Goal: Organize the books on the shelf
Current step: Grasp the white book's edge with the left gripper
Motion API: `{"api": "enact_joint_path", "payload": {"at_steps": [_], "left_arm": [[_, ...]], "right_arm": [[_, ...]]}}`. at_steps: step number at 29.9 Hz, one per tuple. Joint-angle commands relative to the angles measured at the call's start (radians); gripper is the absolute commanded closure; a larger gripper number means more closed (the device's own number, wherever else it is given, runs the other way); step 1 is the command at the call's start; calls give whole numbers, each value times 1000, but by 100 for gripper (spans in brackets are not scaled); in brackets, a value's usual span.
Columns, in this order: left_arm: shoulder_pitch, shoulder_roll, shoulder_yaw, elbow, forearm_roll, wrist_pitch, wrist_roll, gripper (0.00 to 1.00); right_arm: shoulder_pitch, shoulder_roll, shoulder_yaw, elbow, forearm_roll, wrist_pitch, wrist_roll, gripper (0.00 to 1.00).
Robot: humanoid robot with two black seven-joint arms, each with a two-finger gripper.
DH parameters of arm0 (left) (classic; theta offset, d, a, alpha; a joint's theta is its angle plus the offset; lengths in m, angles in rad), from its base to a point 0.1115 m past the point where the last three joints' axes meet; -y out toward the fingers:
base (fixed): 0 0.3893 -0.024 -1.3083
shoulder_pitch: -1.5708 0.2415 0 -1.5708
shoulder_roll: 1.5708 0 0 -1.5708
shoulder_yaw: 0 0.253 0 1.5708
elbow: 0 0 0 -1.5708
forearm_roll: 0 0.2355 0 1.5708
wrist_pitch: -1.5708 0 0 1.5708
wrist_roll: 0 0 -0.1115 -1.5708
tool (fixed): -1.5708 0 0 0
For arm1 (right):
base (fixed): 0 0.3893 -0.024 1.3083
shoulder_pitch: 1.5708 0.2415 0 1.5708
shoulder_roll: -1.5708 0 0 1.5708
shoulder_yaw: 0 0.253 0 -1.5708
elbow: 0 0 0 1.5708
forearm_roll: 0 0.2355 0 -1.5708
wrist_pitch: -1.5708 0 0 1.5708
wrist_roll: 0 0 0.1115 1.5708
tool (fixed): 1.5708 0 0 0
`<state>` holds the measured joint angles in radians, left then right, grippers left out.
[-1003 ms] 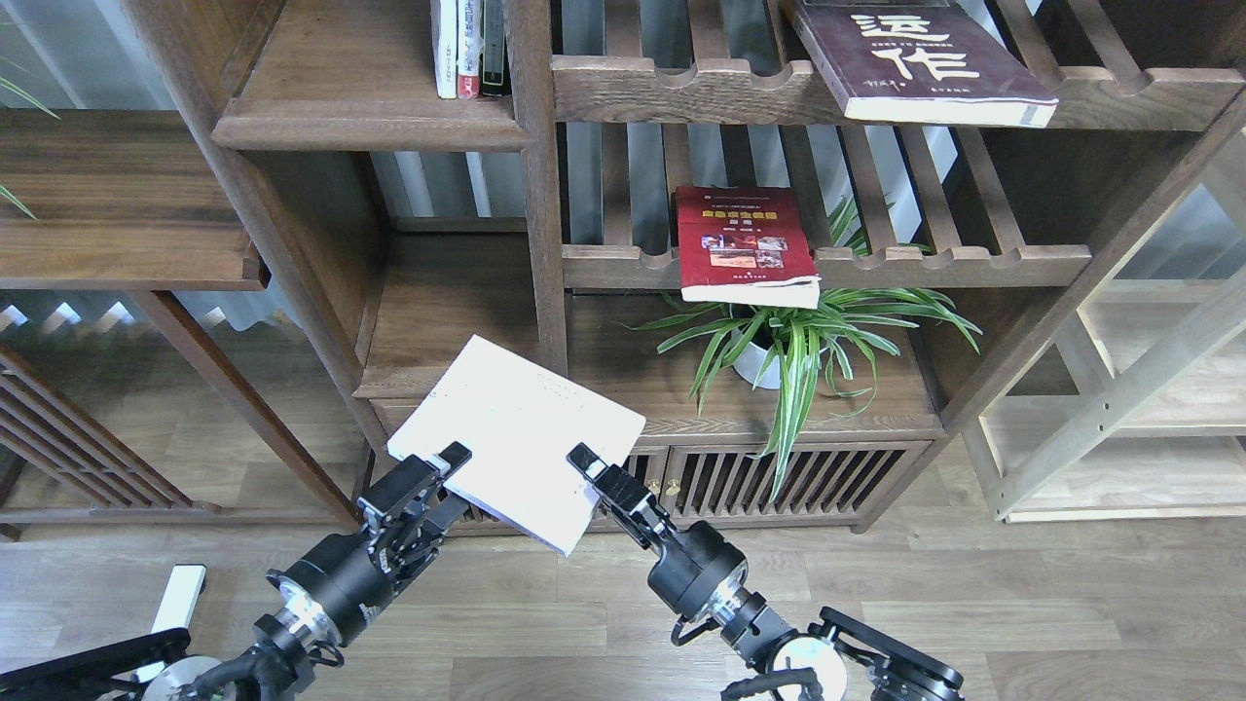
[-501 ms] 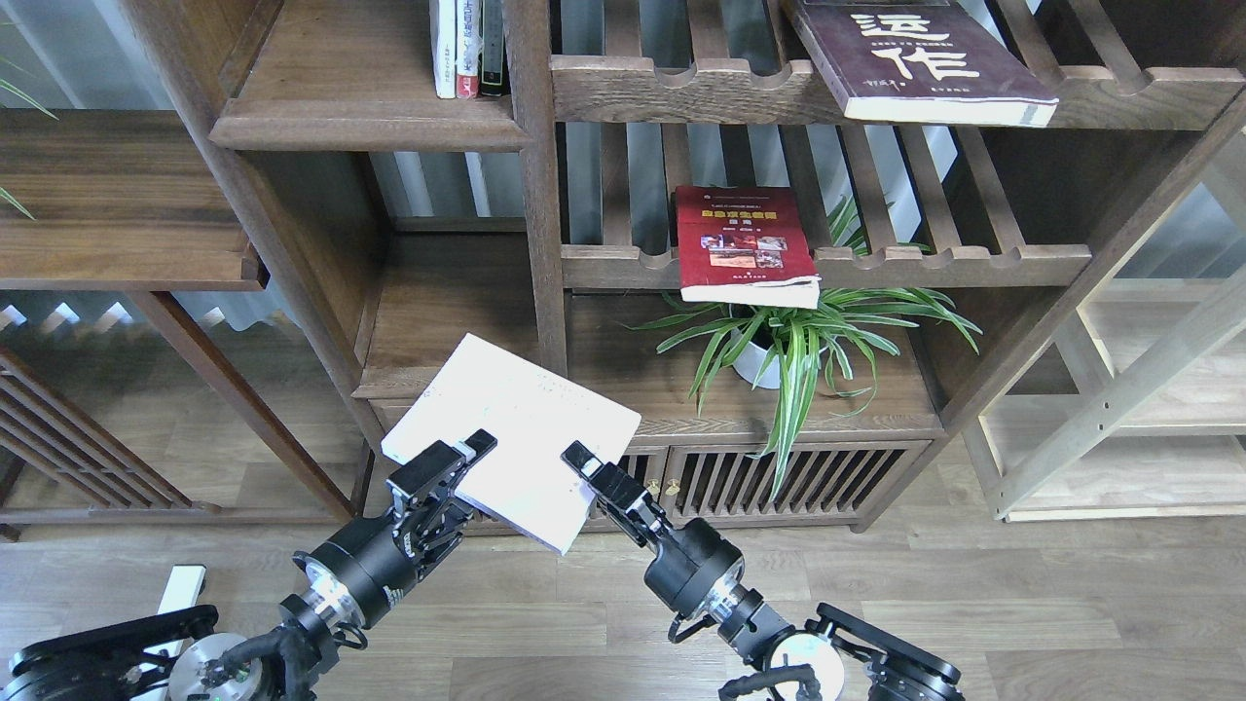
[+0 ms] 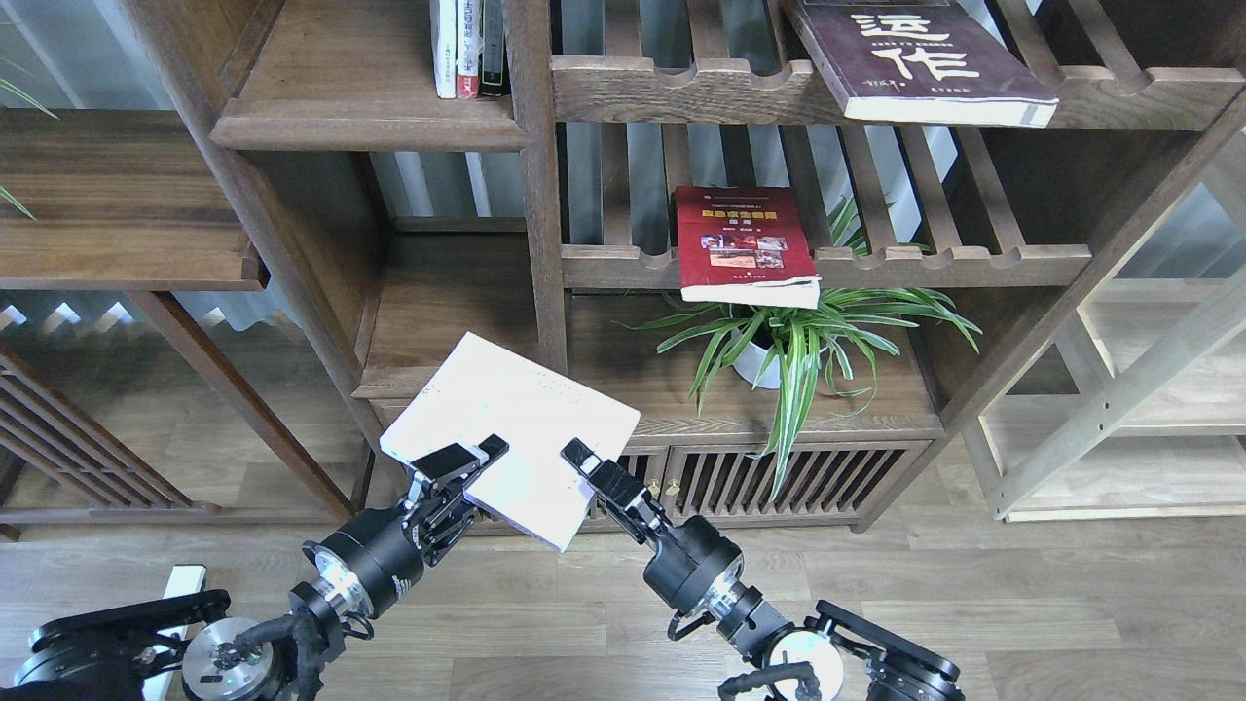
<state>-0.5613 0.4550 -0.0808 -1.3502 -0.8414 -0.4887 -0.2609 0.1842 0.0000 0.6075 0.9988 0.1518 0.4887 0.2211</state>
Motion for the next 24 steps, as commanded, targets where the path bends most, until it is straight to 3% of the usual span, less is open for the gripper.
{"api": "enact_joint_path", "payload": {"at_steps": [1,9,22,24], "left_arm": [[-3,-1,0,0,-1,0,-18,73],[-8,2,3,0,1,0,-18,83],[-19,1,6,-6,2,0,-20,88],[-19,1,4,-6,2,0,-20,89]], "right_arm": [[-2,0,0,0,0,0,0,96],[-2,0,0,0,-1,0,0,96],[-2,0,2,-2,-6,0,-2,94],[-2,0,2,-3,-9,0,-2,89]]}}
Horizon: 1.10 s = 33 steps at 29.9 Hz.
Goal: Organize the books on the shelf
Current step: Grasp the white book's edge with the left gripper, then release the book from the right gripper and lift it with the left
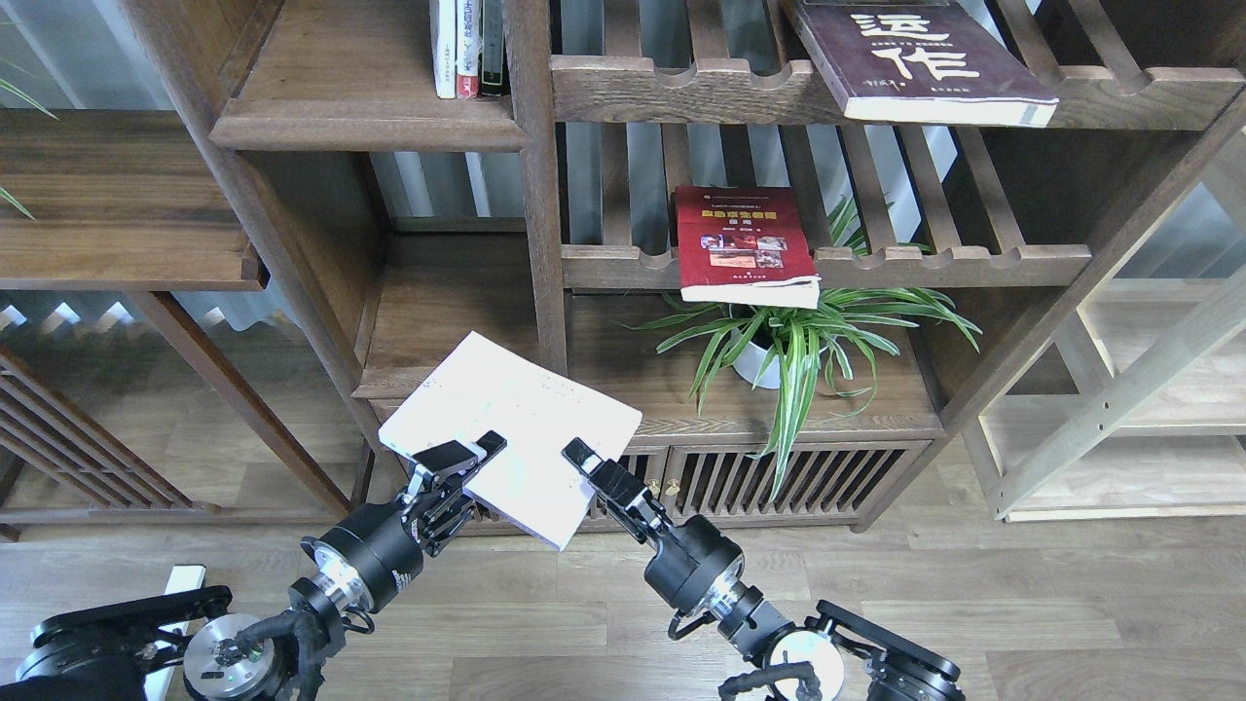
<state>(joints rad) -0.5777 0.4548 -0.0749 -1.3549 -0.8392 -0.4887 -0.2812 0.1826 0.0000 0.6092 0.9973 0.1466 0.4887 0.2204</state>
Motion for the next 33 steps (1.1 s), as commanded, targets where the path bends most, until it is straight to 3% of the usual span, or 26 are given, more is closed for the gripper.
{"api": "enact_joint_path", "payload": {"at_steps": [1,15,17,19,21,25,33], "left_arm": [[-2,2,0,-1,0,0,1,91],[-2,13,-2,0,19,0,1,92],[-2,19,-2,0,22,0,1,93],[-1,28,-2,2,23,0,1,93],[-1,44,-2,0,28,0,1,93],[-1,80,-3,-7,49,0,1,93],[-4,131,-3,2,58,0,1,93]], "right_arm": [[0,0,0,-3,-5,0,-1,86],[-3,0,3,-8,-9,0,-7,68],[-3,0,6,-9,-15,0,-15,51],[-8,0,14,-9,-16,0,-15,20],[-17,0,23,-8,-18,0,-15,9],[-41,0,69,-11,-22,0,-13,1],[-95,0,103,-149,-25,0,-6,1]]}}
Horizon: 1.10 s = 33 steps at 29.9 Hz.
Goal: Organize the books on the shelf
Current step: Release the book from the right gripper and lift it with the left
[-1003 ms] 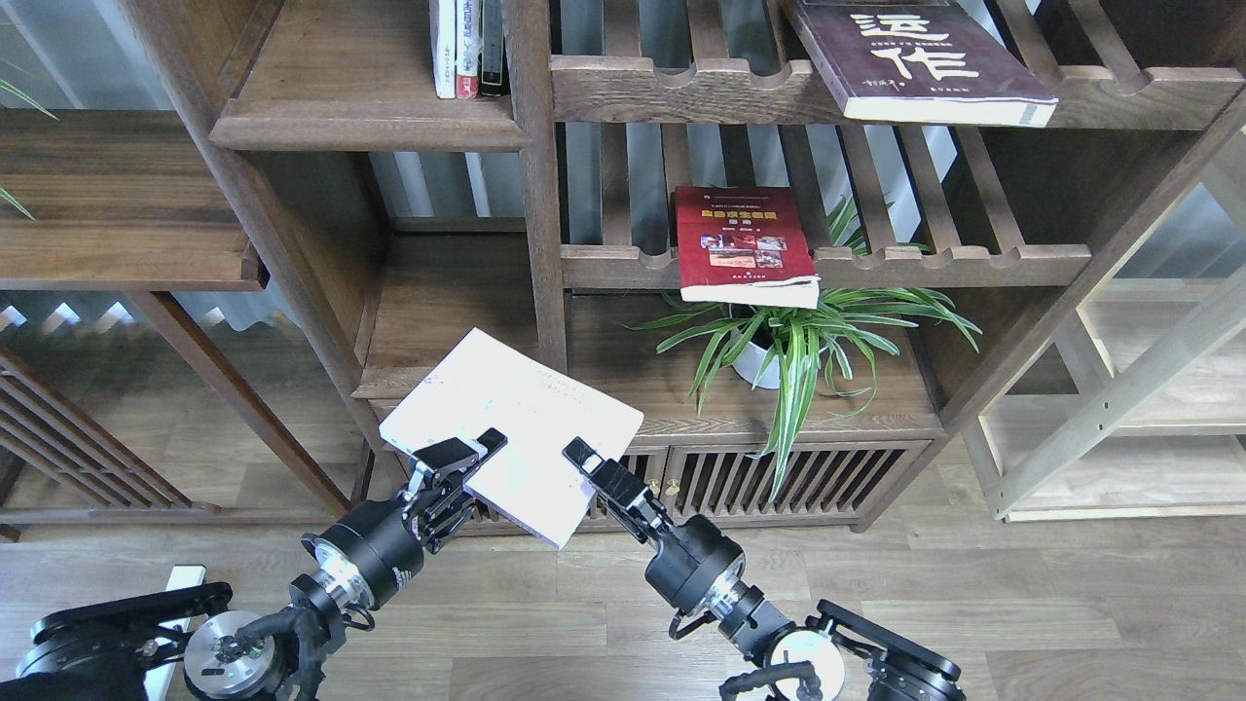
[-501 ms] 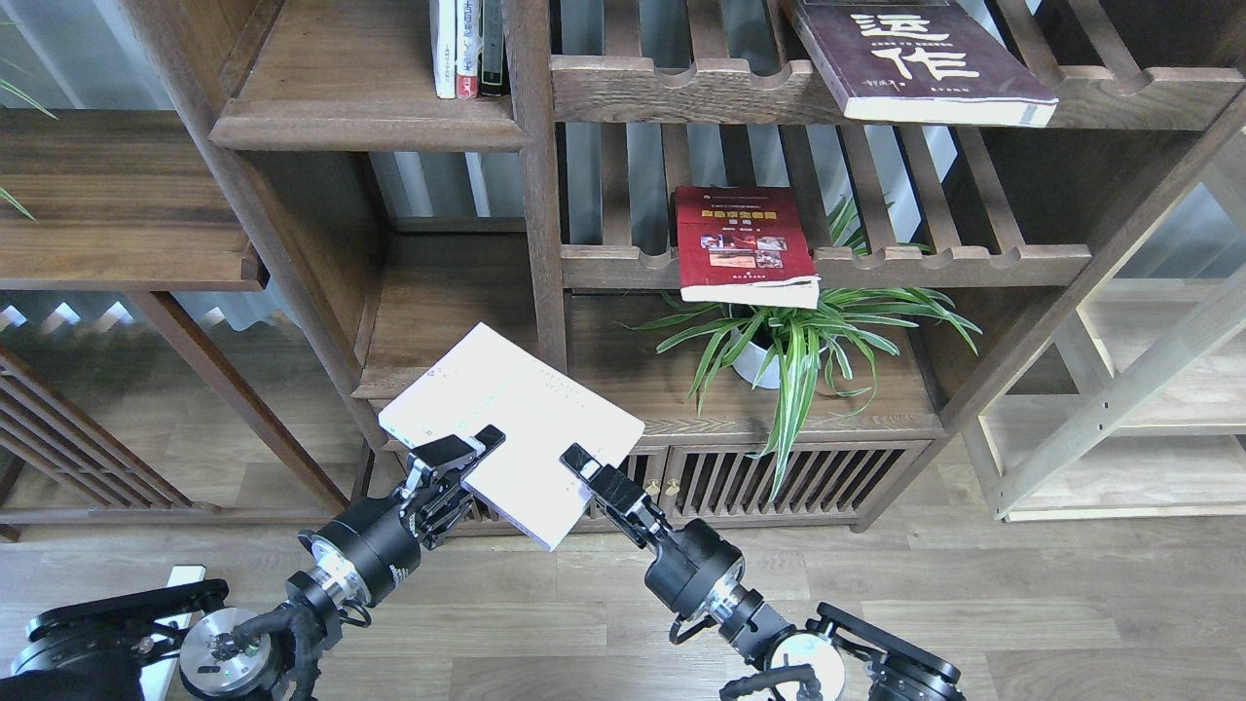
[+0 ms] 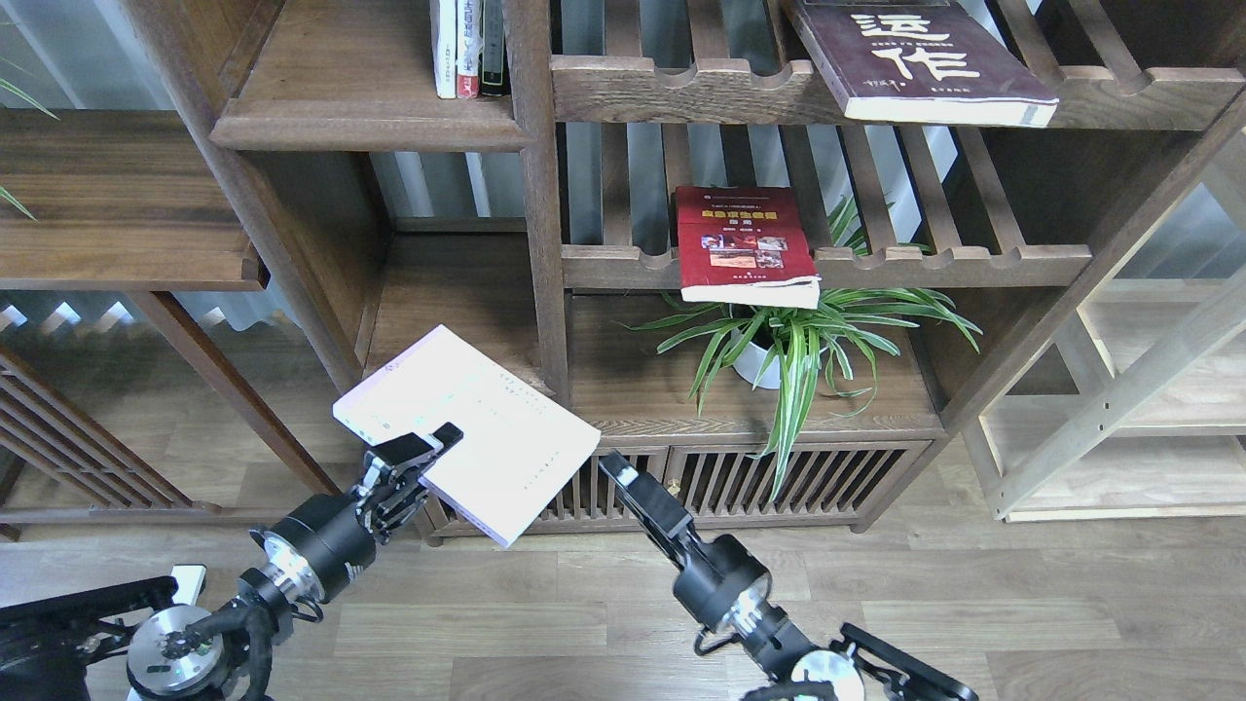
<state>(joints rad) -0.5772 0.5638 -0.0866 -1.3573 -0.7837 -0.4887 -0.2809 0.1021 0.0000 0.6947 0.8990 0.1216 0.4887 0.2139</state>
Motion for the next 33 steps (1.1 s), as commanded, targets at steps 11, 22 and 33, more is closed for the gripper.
{"api": "enact_joint_path", "payload": {"at_steps": [11,22,33], "left_arm": [[-13,53,7,83,168,0,19,97],[2,91,-183,155,306,0,40,97],[145,-139,-489,477,636,0,91,93]], "right_arm": [[-15,0,34,-68,1,0,-4,1],[-7,0,57,-97,4,0,-2,1],[4,0,57,-158,7,0,-4,1]]}}
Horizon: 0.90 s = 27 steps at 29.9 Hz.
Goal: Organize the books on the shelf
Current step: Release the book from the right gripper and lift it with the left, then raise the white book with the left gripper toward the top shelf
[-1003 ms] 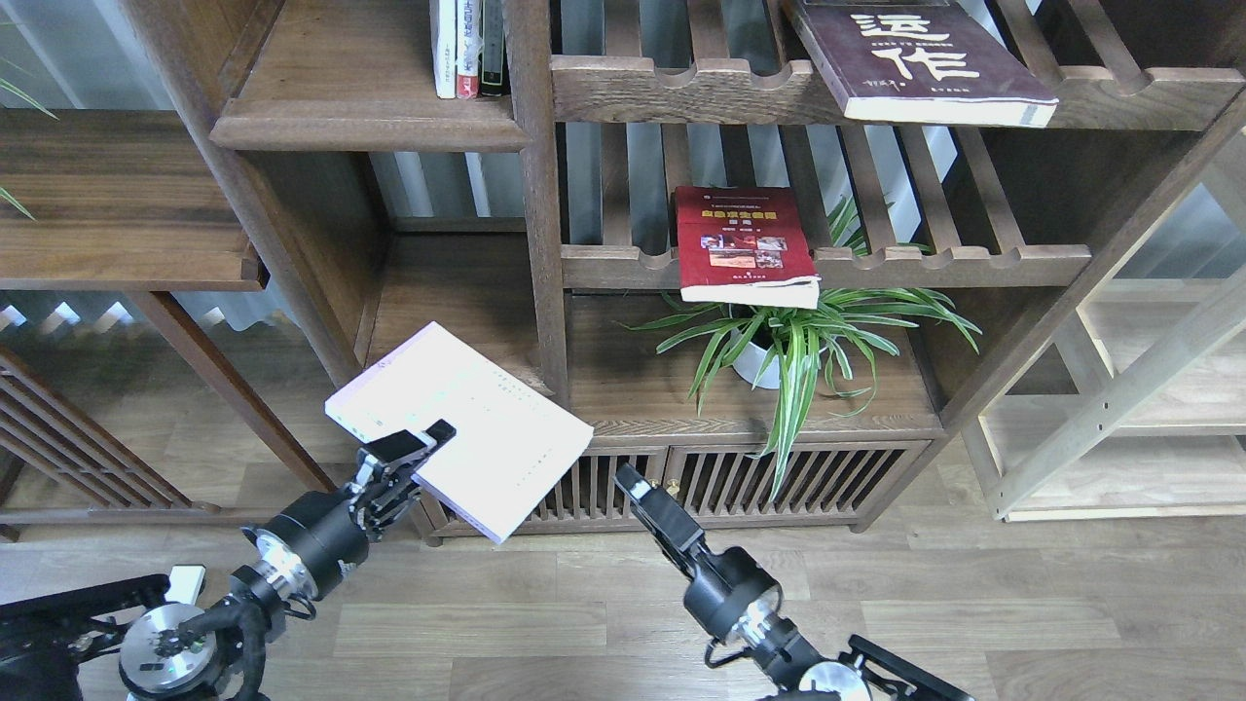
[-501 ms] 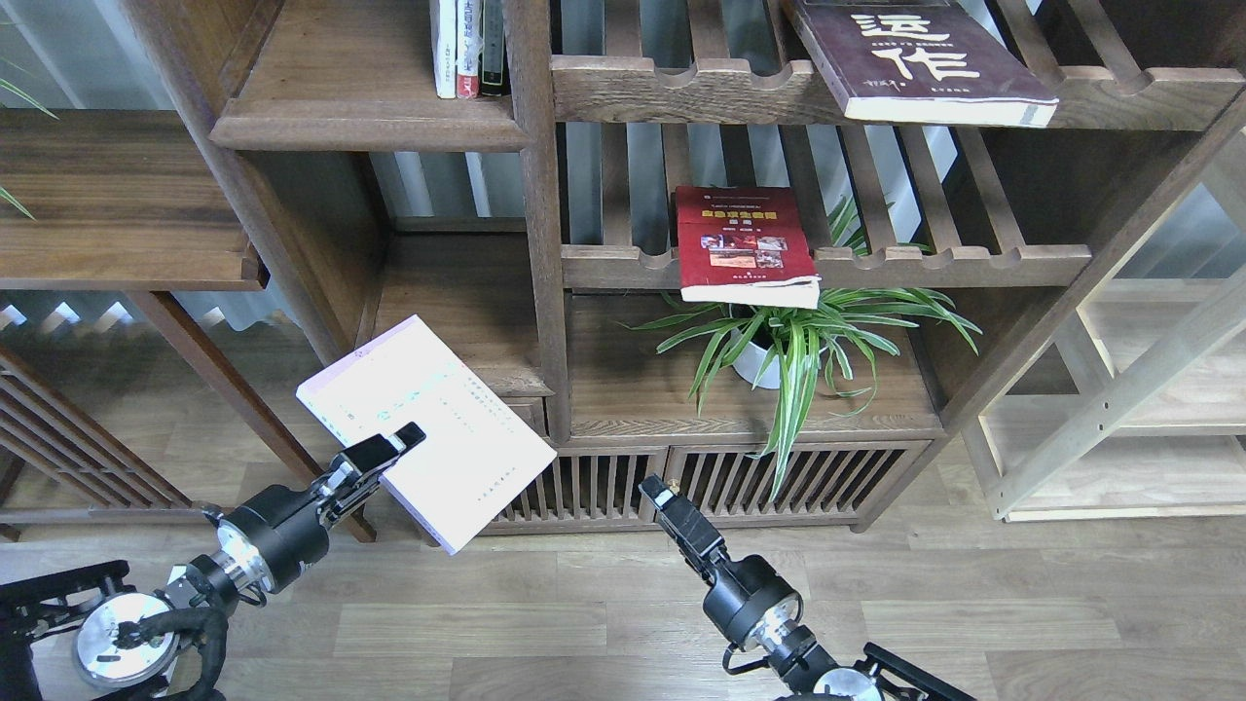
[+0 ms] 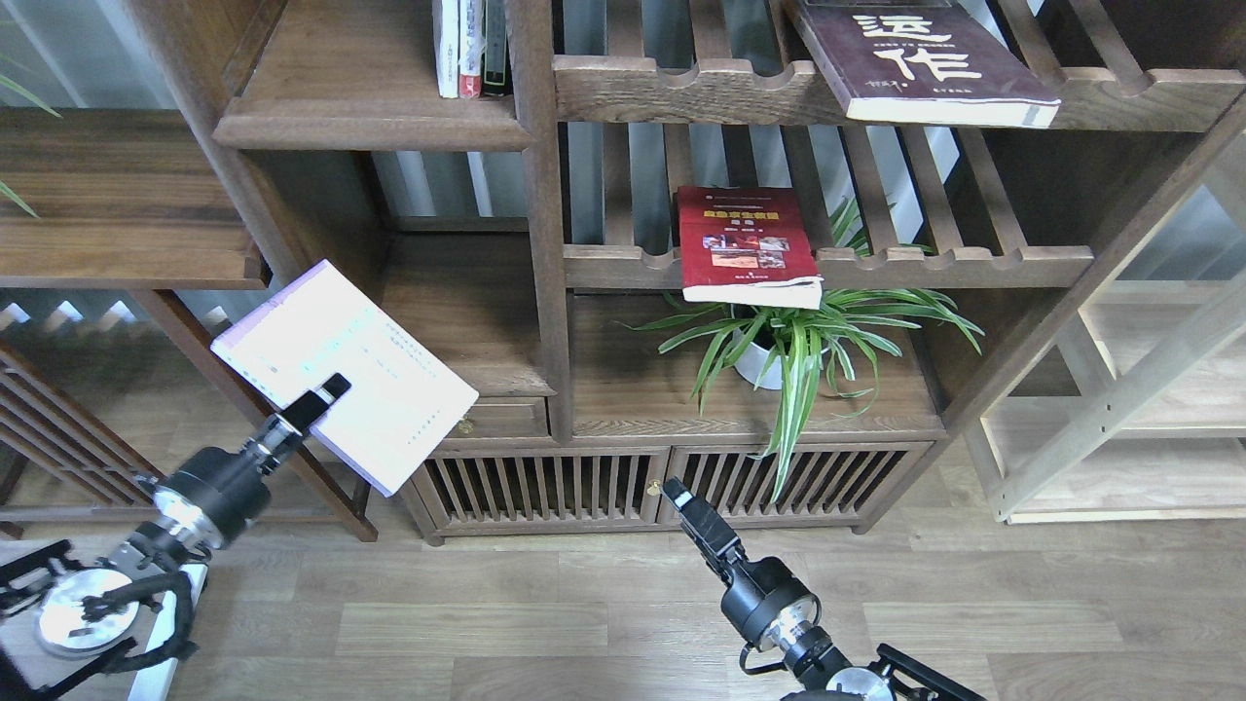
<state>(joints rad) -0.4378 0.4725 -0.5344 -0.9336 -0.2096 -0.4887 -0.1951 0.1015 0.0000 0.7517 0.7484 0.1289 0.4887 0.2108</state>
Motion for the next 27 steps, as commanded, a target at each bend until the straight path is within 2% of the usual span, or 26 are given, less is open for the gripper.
{"api": "enact_joint_path", "payload": {"at_steps": [1,5,11,14,20,27], "left_arm": [[4,-66,-39,67,70,0,12,93],[4,-136,-29,177,107,0,22,95],[13,-154,-27,165,105,0,22,97],[13,-108,-27,90,92,0,11,96],[-7,-37,-56,-89,25,0,40,97],[-22,110,-65,-201,18,0,49,96]], "right_arm": [[4,0,0,-9,0,0,-1,1],[6,0,1,-17,1,0,-1,1],[14,0,12,-24,1,0,-1,1],[20,0,12,-34,1,0,-1,1],[37,0,12,-63,1,0,-2,1],[58,0,12,-83,3,0,-2,1]]}}
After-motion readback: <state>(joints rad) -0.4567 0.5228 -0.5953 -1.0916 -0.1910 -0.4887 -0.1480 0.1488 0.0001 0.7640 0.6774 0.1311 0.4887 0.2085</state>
